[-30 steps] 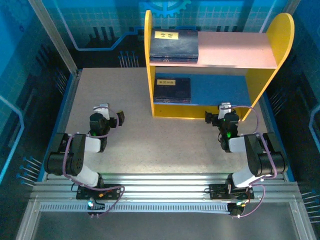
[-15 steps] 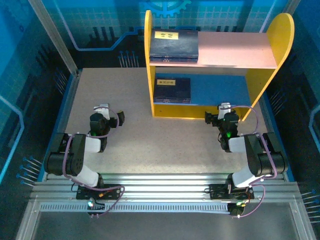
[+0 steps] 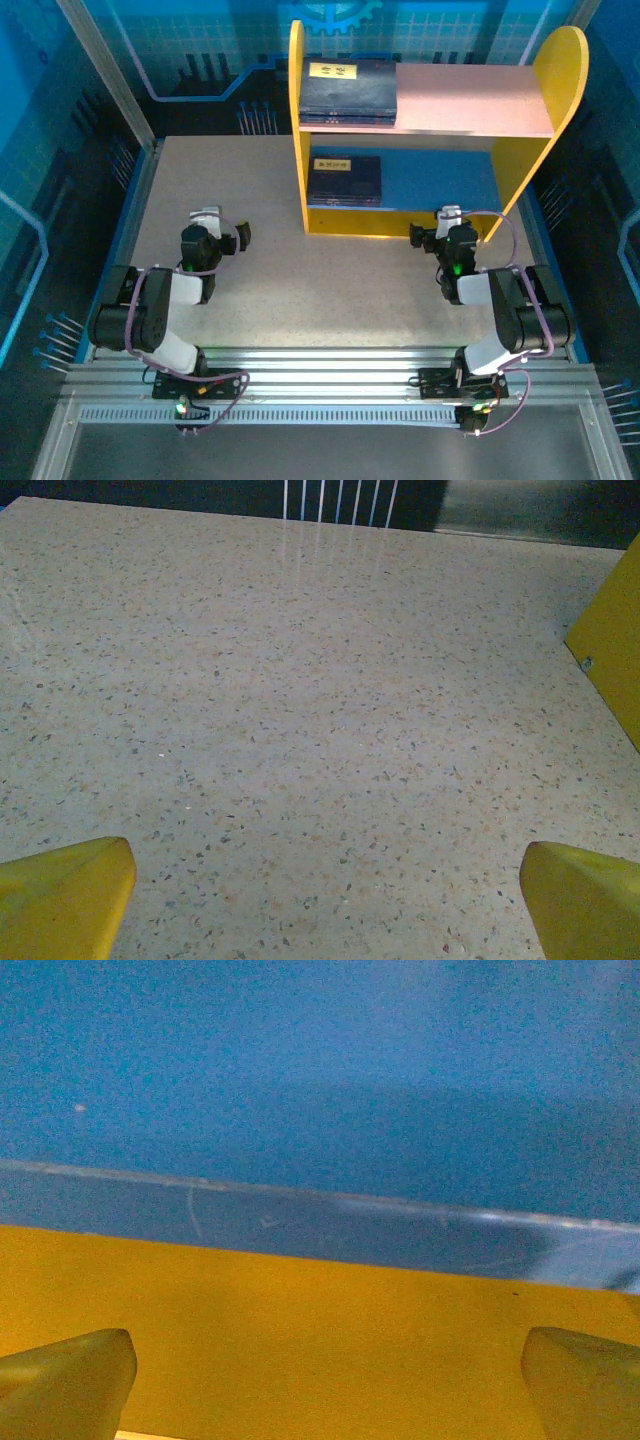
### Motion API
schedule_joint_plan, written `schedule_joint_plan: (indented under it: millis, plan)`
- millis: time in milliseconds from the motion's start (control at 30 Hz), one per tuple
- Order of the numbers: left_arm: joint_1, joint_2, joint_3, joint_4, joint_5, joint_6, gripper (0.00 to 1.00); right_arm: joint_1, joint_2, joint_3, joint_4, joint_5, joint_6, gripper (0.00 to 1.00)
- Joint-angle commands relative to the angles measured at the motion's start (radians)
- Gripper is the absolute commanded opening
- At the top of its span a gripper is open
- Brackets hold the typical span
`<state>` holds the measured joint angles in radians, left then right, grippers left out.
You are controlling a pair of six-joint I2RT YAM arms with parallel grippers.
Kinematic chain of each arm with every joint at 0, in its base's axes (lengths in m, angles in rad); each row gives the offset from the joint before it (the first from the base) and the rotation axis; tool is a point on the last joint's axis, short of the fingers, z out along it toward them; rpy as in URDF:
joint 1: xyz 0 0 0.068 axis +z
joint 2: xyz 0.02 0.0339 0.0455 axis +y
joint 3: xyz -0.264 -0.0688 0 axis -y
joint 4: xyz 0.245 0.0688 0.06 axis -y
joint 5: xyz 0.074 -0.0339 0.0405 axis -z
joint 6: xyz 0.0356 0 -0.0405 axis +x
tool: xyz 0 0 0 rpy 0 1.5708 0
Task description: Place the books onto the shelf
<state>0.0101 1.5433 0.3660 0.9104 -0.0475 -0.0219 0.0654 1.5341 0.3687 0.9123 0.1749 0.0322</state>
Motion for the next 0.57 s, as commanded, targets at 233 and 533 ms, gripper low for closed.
schedule_joint_plan:
  millis: [233,533]
  plan:
    - [-0.006,0.006,0.02,0.002,0.034,0.03,1.0,0.005,0.005,0.03,-0.024,-0.121,-0.055,1.0]
    - [-0.006,0.006,0.02,0.002,0.034,0.029,0.99,-0.009,0.004,0.033,-0.033,-0.13,-0.041,1.0]
